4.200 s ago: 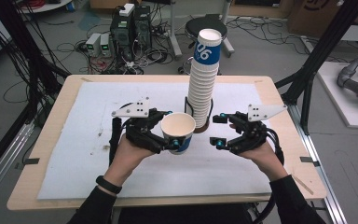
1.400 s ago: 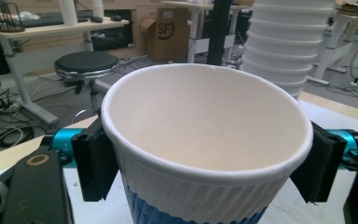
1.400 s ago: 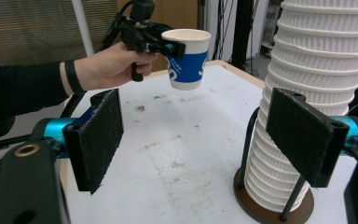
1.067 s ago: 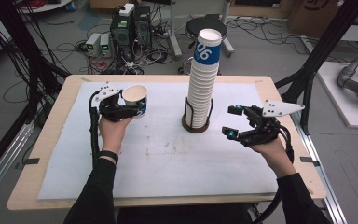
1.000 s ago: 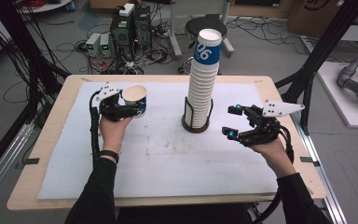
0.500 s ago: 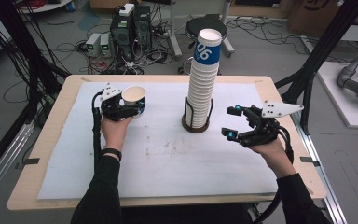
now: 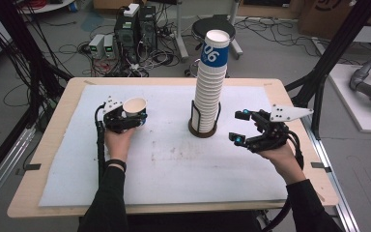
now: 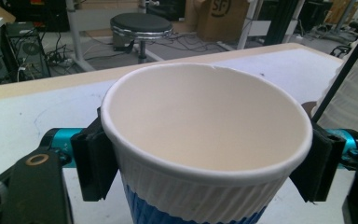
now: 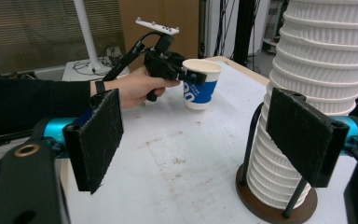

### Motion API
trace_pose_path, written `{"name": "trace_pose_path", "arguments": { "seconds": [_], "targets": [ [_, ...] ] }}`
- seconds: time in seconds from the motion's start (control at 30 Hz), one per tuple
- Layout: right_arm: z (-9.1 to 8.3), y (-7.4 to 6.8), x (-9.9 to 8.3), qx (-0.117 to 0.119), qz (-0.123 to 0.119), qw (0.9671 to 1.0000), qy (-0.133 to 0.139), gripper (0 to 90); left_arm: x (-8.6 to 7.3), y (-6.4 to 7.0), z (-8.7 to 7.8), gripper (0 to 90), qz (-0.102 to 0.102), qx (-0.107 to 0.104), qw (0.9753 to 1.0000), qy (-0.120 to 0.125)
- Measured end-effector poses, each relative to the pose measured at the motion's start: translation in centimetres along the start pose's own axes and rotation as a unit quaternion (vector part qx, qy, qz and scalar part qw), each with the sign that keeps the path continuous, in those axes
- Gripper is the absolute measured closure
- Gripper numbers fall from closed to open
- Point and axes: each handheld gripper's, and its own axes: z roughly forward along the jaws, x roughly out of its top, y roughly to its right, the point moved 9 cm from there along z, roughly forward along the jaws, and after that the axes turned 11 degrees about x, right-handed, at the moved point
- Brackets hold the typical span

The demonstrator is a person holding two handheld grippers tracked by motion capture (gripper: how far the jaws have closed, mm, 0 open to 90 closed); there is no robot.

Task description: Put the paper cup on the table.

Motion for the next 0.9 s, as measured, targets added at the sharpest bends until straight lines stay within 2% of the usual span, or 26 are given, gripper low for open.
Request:
{"name": "trace_pose_path", "arguments": {
  "seconds": [0.5,0.73,0.9],
  "targets": [
    [-0.1,0.1,0.0,-0.003,-0.001,1.0,0.002,19.1,-0.7,0.1,0.3,18.1,0.005,-0.003,0.9998,-0.017],
    [-0.1,0.1,0.0,-0.003,0.001,1.0,0.002,19.1,-1.5,0.3,0.1,15.2,0.009,0.002,0.9992,-0.04],
    [0.0,0.1,0.0,-0.003,-0.003,1.0,0.002,19.1,-1.9,0.2,0.0,8.6,-0.001,0.011,0.9984,-0.056]
  ]
}}
